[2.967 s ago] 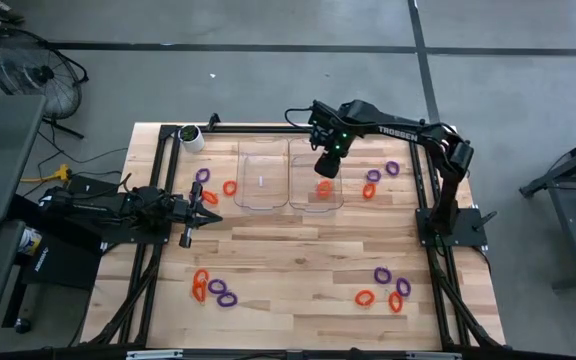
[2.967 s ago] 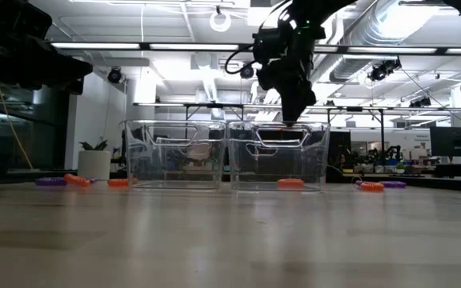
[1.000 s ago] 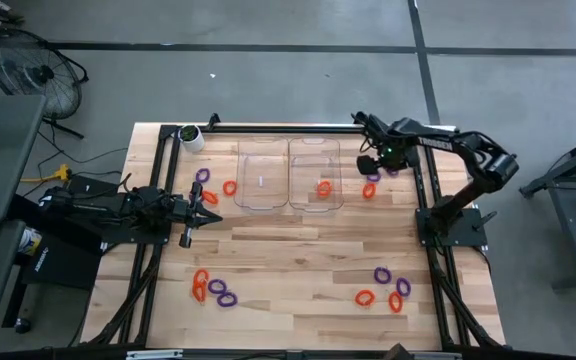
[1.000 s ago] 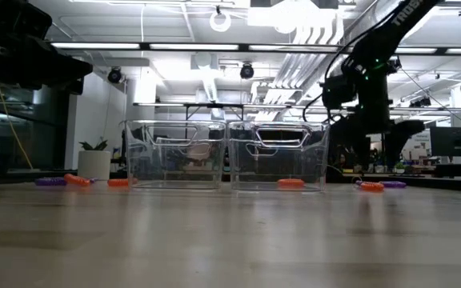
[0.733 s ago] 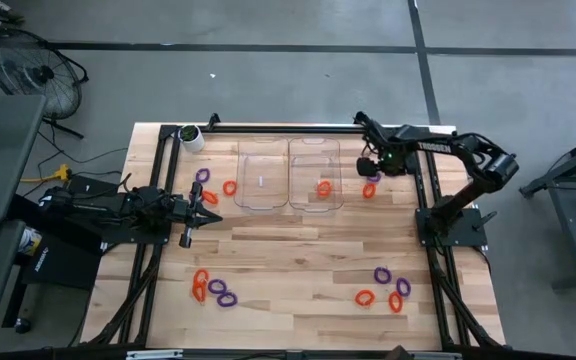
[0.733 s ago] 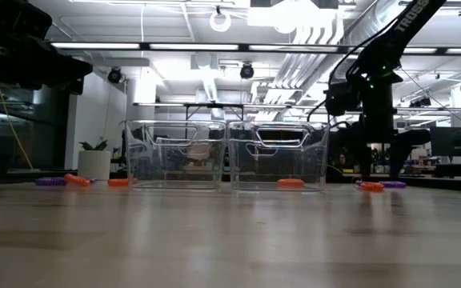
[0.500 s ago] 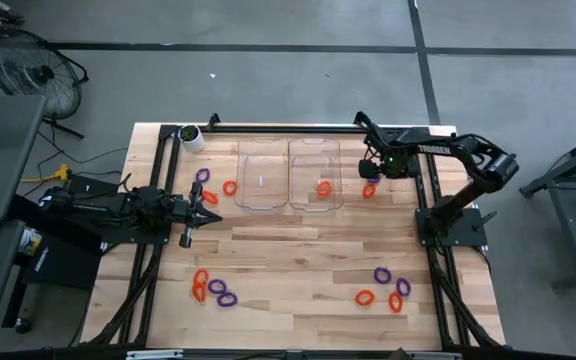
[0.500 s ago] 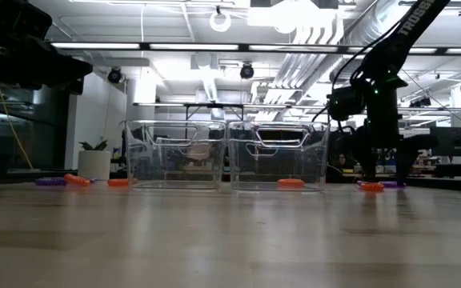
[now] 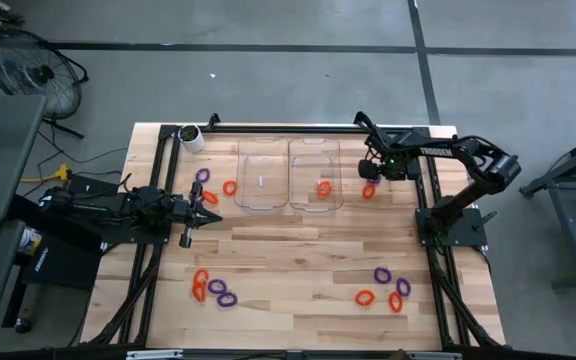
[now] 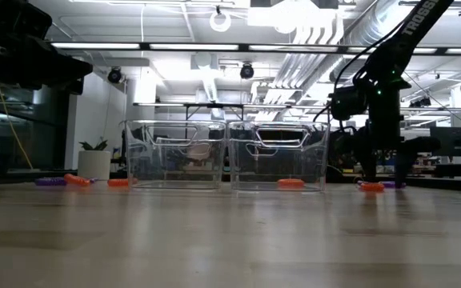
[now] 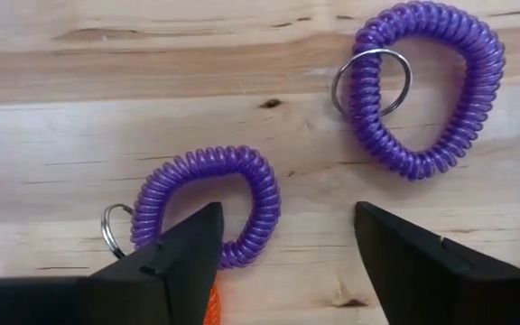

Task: Sort spring keychains
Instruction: Put the purple spring keychain into the left transparent bin

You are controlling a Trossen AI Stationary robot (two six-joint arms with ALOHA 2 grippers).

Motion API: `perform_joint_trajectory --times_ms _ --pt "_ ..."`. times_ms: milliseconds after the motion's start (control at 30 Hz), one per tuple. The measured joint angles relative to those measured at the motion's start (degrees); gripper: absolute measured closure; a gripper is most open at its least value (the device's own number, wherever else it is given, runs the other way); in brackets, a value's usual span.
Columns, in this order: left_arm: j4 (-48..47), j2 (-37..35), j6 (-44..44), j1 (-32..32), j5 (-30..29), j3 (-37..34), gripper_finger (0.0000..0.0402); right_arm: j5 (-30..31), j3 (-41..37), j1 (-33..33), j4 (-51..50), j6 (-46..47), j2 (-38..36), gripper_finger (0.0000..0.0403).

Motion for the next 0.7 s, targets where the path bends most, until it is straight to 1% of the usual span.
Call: perform_joint_trajectory --times_ms 333,700 --pt "0.0 0.0 0.0 0.0 0.0 0.0 0.0401 -0.2 0.0 0.0 0.6 -1.3 0.1 0.0256" --pt "0.0 0.0 0.0 0.0 0.0 0.0 0.0401 0.2 -0.1 0.0 0.7 -1.9 0.2 0.031"
